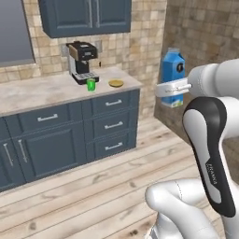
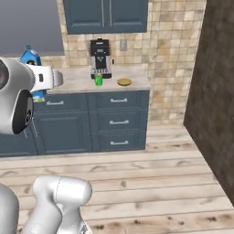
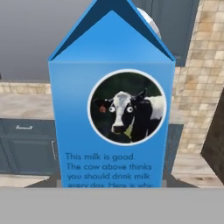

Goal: Take a sugar cube from the saucer and place it inside the coffee. Then, grab milk from the fridge and place it next to the coffee on the counter to sweeten the coffee.

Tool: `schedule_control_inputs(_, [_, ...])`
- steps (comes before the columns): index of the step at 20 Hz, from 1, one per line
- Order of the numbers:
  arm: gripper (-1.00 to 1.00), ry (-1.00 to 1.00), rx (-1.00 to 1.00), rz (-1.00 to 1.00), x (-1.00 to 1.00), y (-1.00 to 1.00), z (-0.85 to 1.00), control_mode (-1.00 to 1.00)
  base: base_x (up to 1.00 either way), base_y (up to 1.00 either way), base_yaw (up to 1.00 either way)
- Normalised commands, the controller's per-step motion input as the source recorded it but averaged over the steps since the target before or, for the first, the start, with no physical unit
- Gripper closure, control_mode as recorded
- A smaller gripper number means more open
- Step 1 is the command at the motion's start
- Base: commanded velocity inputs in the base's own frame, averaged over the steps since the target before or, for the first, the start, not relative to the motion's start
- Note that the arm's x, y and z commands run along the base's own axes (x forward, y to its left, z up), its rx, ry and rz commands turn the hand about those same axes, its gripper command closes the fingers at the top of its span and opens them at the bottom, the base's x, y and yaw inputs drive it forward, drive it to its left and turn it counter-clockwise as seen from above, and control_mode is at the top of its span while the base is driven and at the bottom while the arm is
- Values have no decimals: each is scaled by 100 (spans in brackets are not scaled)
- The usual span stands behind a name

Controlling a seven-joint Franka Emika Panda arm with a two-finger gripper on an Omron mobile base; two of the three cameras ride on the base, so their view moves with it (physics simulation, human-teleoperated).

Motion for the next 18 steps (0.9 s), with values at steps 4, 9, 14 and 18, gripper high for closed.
schedule_control_inputs(4, [100,0,0,0,0,0,0,100,100,0,1])
schedule_control_inputs(9, [100,0,0,0,0,0,0,100,100,0,0])
schedule_control_inputs(14, [100,0,0,0,0,0,0,100,100,-1,3])
schedule_control_inputs(18, [100,0,0,0,0,0,0,100,100,-13,8])
